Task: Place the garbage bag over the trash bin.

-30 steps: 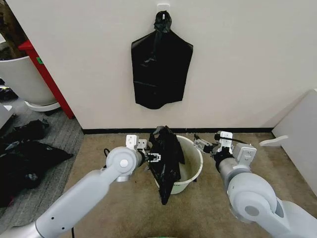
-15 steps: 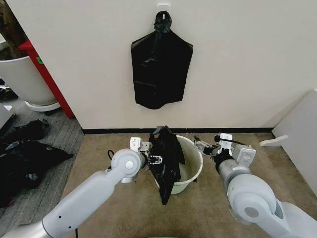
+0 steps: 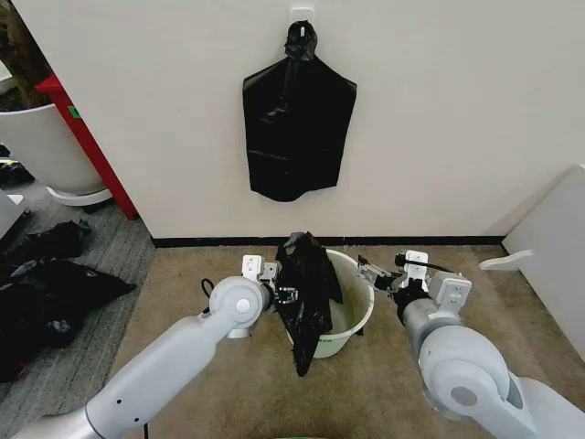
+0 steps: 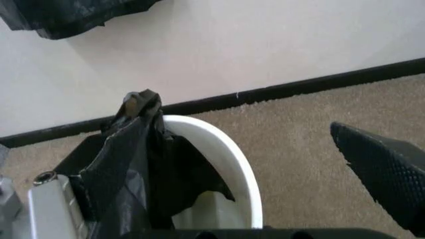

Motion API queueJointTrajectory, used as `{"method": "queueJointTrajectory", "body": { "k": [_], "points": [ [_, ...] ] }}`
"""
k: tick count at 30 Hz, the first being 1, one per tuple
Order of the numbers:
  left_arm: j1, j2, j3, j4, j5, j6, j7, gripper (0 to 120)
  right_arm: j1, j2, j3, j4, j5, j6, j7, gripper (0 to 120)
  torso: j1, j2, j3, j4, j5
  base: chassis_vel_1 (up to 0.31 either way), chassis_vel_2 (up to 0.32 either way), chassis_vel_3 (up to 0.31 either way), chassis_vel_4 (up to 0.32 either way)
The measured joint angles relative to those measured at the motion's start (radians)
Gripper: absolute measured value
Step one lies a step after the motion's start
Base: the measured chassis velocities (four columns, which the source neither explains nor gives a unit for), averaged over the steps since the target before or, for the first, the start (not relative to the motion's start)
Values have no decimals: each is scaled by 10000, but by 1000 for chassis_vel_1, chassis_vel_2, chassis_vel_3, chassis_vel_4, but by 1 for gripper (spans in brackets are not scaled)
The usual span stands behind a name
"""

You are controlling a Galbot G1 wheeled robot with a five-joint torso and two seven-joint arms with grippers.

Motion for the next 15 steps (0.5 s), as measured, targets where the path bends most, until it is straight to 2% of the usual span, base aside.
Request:
{"method": "queueJointTrajectory", "body": {
  "k": [5,6,13,15],
  "points": [
    [81,22,-18,-40,27,-6,12,42,22,-108,-2,-48,36,-10,15,100,0,0,1,-2,-2,0,0,0,0],
    [81,22,-18,-40,27,-6,12,42,22,-108,-2,-48,36,-10,15,100,0,0,1,-2,-2,0,0,0,0],
    [208,18,-60,-78,146,-6,12,11,89,-59,-14,-94,65,-12,59,100,0,0,1,-2,-2,0,0,0,0],
    [248,16,-68,-82,182,-6,7,8,77,-68,3,-94,64,-12,82,100,0,0,1,-2,-1,0,0,0,0]
  ]
}}
